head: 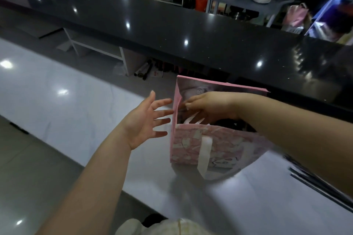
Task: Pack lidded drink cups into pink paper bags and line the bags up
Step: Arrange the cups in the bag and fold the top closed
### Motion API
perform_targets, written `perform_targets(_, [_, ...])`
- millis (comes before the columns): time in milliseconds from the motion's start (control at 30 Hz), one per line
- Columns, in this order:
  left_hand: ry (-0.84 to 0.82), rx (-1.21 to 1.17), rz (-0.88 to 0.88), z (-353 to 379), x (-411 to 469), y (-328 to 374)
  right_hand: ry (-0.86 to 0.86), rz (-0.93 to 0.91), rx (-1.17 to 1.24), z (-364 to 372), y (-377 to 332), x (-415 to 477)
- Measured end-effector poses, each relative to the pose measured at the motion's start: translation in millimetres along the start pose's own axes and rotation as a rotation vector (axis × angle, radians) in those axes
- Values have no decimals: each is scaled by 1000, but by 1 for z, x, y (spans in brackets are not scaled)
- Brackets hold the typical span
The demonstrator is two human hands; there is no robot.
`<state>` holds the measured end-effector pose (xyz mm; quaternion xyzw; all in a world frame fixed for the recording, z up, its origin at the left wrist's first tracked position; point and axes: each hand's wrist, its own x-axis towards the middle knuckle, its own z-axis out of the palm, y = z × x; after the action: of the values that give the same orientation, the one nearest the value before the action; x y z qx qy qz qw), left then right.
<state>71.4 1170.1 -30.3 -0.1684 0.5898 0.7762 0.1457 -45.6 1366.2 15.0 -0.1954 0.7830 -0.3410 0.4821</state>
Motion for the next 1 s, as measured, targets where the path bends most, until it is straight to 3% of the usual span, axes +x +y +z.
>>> perform_targets(133, [0,78,142,11,-3,6,179,-39,-448,0,-7,-30])
perform_targets(233, [27,191,261,19,-2,5,304,-128,-535,-6,-5,-68])
perform_targets(333, [-1,290,370,23,-1,-6,558,-338,-341,-13,15,-110])
perform_targets(433, [-54,326,451,22,2,-18,880,-534,24,2,56,-131])
perform_targets(533, [-81,349,491,25,7,-20,1194,-612,375,24,98,-122])
perform_targets(600, [-42,370,520,29,12,-21,1215,-592,536,27,119,-116])
perform_targets(800, [47,316,577,33,23,-30,971,-507,688,38,155,-107])
perform_targets(1000, [35,272,588,21,28,-20,1052,-488,734,58,147,-91])
